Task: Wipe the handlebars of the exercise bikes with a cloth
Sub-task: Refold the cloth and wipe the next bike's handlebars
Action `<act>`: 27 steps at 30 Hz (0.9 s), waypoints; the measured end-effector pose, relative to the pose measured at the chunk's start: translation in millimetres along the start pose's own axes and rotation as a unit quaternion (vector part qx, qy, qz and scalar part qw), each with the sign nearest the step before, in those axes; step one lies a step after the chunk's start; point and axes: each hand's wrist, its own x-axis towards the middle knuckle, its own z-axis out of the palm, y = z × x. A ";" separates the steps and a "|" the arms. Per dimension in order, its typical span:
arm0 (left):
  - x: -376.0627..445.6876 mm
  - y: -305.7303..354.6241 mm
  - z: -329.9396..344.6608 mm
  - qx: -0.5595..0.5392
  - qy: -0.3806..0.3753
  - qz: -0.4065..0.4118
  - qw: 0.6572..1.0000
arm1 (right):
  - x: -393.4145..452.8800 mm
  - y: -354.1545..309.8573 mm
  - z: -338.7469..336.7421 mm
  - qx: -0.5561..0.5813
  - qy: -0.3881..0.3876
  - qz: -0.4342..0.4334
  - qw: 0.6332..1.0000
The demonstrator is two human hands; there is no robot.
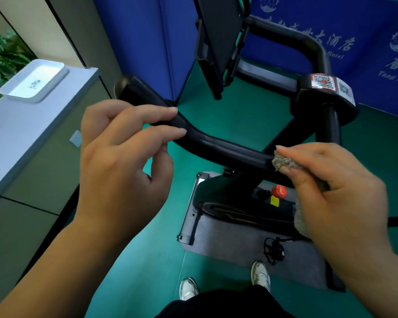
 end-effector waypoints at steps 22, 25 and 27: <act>-180.5 138.9 -74.3 0.304 -0.139 -0.473 0.815 | -34.6 -54.7 56.1 0.451 -0.420 -0.099 0.781; -218.1 181.3 -99.4 0.342 -0.124 -0.533 0.764 | -58.0 -69.2 62.3 0.438 -0.465 -0.138 0.757; -240.5 208.7 -116.1 0.366 -0.119 -0.568 0.728 | -76.5 -81.0 62.3 0.434 -0.493 -0.160 0.737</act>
